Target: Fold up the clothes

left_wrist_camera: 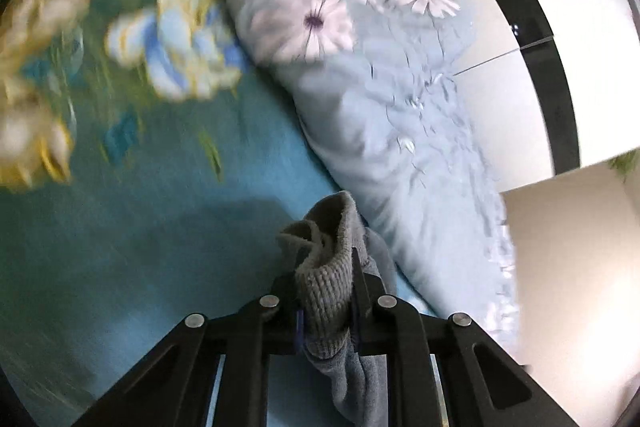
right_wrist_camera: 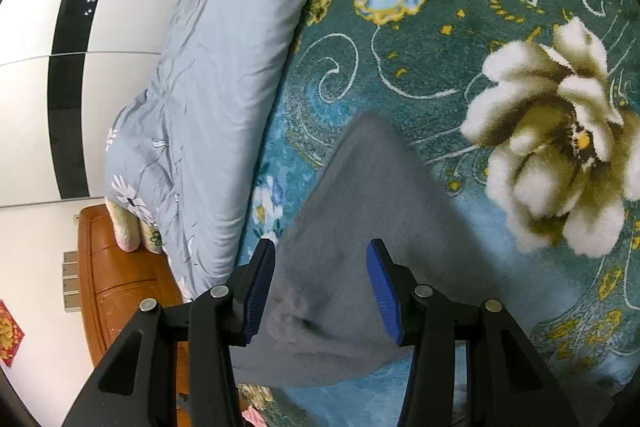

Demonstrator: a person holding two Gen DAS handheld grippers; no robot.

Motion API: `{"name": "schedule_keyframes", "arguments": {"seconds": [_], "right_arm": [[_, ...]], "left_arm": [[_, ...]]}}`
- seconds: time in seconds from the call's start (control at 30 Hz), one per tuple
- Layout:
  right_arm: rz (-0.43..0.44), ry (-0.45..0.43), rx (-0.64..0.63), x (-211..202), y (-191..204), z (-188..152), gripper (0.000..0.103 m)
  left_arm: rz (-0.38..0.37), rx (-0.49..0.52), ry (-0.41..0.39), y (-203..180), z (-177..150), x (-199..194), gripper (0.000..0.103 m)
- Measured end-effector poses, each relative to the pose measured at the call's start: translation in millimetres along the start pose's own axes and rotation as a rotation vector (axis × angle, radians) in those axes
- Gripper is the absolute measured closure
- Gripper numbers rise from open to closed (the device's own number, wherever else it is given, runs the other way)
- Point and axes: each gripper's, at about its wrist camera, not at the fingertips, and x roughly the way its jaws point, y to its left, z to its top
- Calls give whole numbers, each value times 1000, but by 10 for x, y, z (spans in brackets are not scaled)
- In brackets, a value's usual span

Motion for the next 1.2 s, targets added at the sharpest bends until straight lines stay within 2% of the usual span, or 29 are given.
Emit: {"name": "schedule_keyframes", "arguments": {"seconds": [0.03,0.1,0.27,0.47,0.5,0.57,0.6,0.67,0.73,0.8,0.9,0.93,0.97,1.07,1.2], "right_arm": [[12,-1,4,-8,-6,3,54],[38,3,14,-16,-21,13,54],[88,9,35,-18,-31,15,54],[145,-1,47,-79,-67,15,54],[161,-8,58,-98,-88,18,54],[190,-31,87,-147,-149,27,54],[202,-42,100,-169,-182,32,54],[237,-56,125,-209,-238,46,54],[275,-59,151,-233,-293,64,54],[308,-55,171,-237,-322,83,54],[313,-47,179,-209,-318,112,54],[304,-39,176,-187,-307,123,54],[292,-28,171,-157,-294,132,54],[232,4,153,-64,-257,154,54],[102,45,71,16,-150,165,54]], "left_arm": [[25,38,-10,-49,8,-36,86],[48,201,2,-164,-193,-190,87],[-49,619,37,-1143,-800,-461,86],[-245,920,161,-2188,-1804,-231,86],[-264,951,210,-2330,-2034,-87,86],[-288,967,290,-2470,-2296,165,86],[-271,979,358,-2605,-2511,293,86],[-229,1002,427,-2610,-2765,533,86],[-160,1026,487,-2559,-3006,790,86],[-125,995,556,-2406,-3150,962,84],[-133,913,654,-2248,-3162,980,70],[-140,885,686,-2196,-3156,972,57],[-148,858,717,-2143,-3149,963,52],[-170,807,735,-2041,-2974,818,51],[-132,748,633,-1862,-2496,606,48]]}}
